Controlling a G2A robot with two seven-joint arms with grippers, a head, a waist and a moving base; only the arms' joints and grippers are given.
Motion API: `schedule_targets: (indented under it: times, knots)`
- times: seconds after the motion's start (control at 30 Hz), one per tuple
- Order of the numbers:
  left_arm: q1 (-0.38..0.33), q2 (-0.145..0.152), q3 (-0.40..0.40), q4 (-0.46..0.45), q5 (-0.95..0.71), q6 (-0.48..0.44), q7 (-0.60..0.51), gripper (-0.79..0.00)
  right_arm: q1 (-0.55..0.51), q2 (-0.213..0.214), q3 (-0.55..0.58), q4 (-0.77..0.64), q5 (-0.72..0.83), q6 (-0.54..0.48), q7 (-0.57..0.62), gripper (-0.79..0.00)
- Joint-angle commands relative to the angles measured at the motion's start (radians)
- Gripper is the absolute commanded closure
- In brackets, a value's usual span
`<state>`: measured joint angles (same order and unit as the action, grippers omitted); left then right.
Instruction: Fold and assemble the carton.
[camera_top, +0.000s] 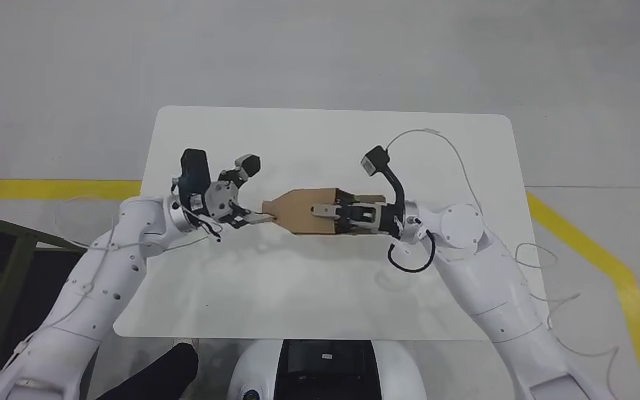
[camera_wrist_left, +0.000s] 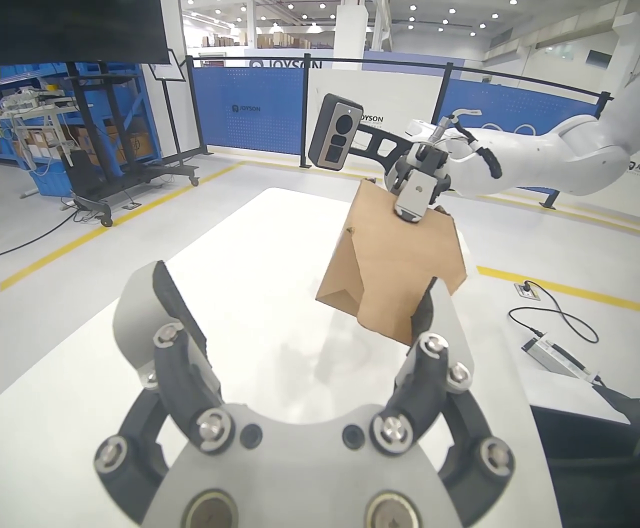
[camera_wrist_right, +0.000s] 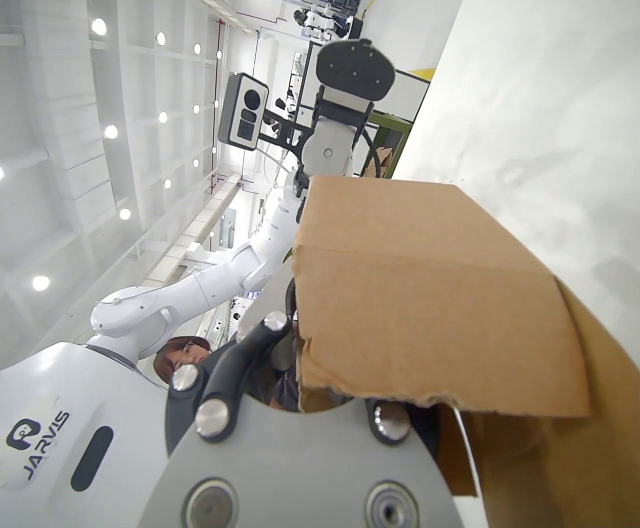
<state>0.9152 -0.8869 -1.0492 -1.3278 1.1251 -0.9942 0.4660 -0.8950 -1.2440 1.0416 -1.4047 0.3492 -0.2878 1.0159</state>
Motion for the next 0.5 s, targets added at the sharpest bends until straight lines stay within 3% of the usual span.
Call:
schedule_targets:
  times: [0.0,0.47]
  knots:
    - [0.004,-0.001,-0.004,-0.004,0.009,0.000,0.000,-0.785,-0.001,0.000,0.000,-0.002,0.001,0.002,-0.003,0.000]
    - [0.005,-0.018,-0.007,0.000,0.025,-0.001,-0.013,-0.785,-0.001,0.002,0.004,-0.015,0.019,0.000,0.006,0.000]
